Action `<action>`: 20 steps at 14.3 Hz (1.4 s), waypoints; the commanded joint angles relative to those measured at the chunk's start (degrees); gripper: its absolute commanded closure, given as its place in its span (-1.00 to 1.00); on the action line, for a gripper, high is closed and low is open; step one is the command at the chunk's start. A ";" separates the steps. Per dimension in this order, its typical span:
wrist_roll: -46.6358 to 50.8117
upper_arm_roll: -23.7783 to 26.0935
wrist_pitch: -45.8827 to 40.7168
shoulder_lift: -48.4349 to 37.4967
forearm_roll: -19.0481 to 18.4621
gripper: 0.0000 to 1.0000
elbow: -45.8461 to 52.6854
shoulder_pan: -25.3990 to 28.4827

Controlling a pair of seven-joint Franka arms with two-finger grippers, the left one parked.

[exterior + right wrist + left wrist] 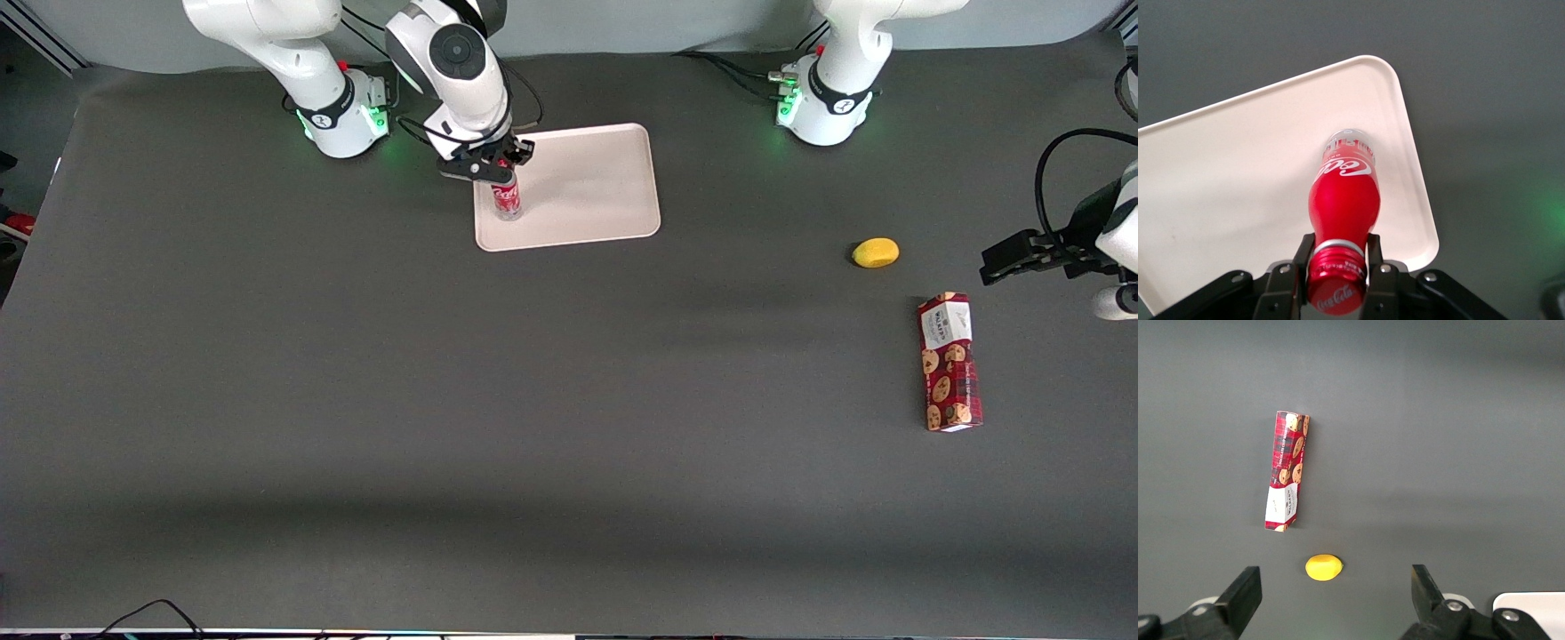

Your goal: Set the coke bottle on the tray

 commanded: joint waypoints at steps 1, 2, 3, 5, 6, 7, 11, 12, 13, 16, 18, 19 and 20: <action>3.56 1.06 0.50 -2.46 1.85 -0.99 -0.27 -0.50; 3.57 1.07 0.41 -2.55 1.85 -1.00 0.08 -0.50; 3.66 1.07 0.06 -2.55 1.85 -1.00 0.78 -0.50; 3.40 0.19 -2.73 -3.08 1.67 -1.00 4.63 -0.68; 3.40 -0.34 -6.15 -3.08 0.80 -1.00 7.96 -1.20; 3.31 -2.25 -9.83 -3.08 -0.42 -1.00 12.25 -1.29; -0.88 -12.44 -31.61 -2.55 -9.47 -1.00 32.99 -1.20; -4.39 -14.99 -36.11 -2.55 -10.45 -1.00 37.22 -1.29; -7.90 -17.98 -39.28 -2.64 -10.72 -1.00 40.30 -1.29; -22.04 -28.51 -45.45 -2.82 -13.61 -1.00 47.52 -1.20; -33.80 -37.47 -46.43 -3.17 -15.02 -1.00 48.33 -1.20; -39.70 -41.69 -46.43 -3.52 -15.29 -1.00 48.07 -1.12; -44.54 -45.13 -46.26 -3.52 -15.29 -1.00 47.63 -1.20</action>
